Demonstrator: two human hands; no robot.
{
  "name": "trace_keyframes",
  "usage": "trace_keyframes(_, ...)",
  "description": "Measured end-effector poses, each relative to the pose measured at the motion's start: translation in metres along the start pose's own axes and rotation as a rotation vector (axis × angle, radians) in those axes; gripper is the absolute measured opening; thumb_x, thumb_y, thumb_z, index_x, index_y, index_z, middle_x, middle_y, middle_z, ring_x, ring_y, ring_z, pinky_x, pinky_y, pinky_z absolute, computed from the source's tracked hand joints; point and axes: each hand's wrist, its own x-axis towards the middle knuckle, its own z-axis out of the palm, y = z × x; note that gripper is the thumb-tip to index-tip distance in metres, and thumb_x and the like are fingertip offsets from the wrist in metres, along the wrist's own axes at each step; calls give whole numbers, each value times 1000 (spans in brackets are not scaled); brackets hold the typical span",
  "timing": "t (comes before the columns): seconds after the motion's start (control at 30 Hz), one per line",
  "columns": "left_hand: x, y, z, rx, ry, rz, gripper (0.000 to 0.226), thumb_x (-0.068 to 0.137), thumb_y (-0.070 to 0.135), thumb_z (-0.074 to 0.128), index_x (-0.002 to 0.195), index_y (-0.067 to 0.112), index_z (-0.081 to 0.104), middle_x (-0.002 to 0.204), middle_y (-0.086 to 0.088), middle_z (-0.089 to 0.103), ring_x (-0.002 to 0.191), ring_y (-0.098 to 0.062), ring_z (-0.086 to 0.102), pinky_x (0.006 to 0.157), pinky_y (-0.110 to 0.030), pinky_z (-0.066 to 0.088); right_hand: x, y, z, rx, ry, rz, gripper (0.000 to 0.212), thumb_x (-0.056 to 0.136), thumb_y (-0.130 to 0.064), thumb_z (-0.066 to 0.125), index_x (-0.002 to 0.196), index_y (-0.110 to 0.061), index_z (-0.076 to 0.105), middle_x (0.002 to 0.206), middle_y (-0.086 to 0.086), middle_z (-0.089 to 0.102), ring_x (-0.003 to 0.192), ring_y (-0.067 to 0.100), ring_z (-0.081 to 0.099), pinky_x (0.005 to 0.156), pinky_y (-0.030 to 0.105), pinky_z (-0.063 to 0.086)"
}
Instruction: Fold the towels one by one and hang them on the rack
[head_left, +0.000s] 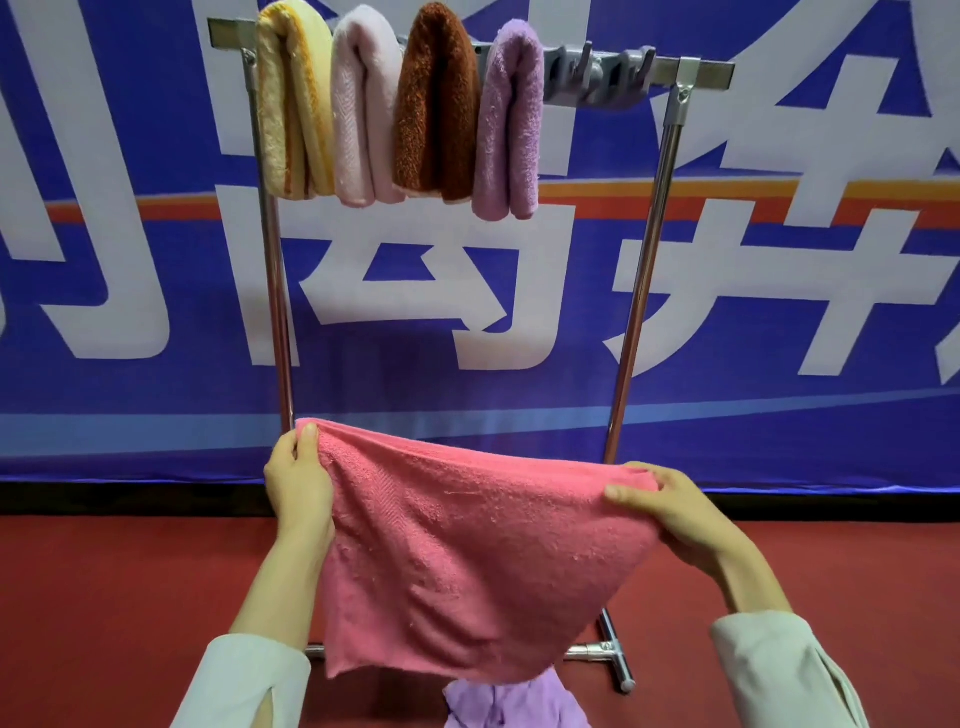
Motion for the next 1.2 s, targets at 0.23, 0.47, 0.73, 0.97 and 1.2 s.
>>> trace_keyframes(0.23, 6, -3, -4, -95, 10, -69, 39, 100, 31, 46, 106, -4, 62, 74, 4, 47, 83, -17, 43, 75, -32, 36, -9, -8, 3, 31, -117, 27, 27, 73, -5, 75, 100, -2, 73, 92, 15, 74, 79, 20, 71, 68, 23, 56)
trace_keyframes(0.47, 4, -1, -3, -75, -31, -39, 32, 99, 30, 49, 96, 2, 63, 72, -4, 54, 79, -20, 44, 73, -37, 38, -7, -14, 9, 133, 124, -97, 18, 76, -6, 69, 94, -7, 73, 82, 6, 74, 76, 16, 67, 68, 23, 55)
trace_keyframes(0.73, 2, 0, 1, -75, -141, -14, 31, 99, 27, 49, 112, 3, 64, 98, -5, 62, 92, -16, 52, 86, -33, 41, -6, -18, 10, 415, 273, -140, 24, 79, -31, 72, 98, -16, 71, 97, 2, 70, 81, 9, 64, 73, 25, 53)
trace_keyframes(0.97, -12, 6, 10, -90, -253, -31, 24, 99, 28, 50, 85, 16, 66, 77, 0, 60, 75, -13, 50, 73, -31, 40, 2, -23, 17, 570, 711, -159, 32, 93, -27, 63, 121, -11, 64, 116, -1, 64, 90, 7, 61, 85, 35, 51)
trace_keyframes(1.2, -12, 5, 8, -44, -308, -82, 28, 98, 30, 52, 81, 14, 67, 83, -10, 60, 79, -20, 52, 76, -37, 41, 6, -13, 10, 491, 771, -65, 26, 89, -38, 66, 96, -13, 65, 78, -3, 56, 69, 11, 47, 63, 28, 41)
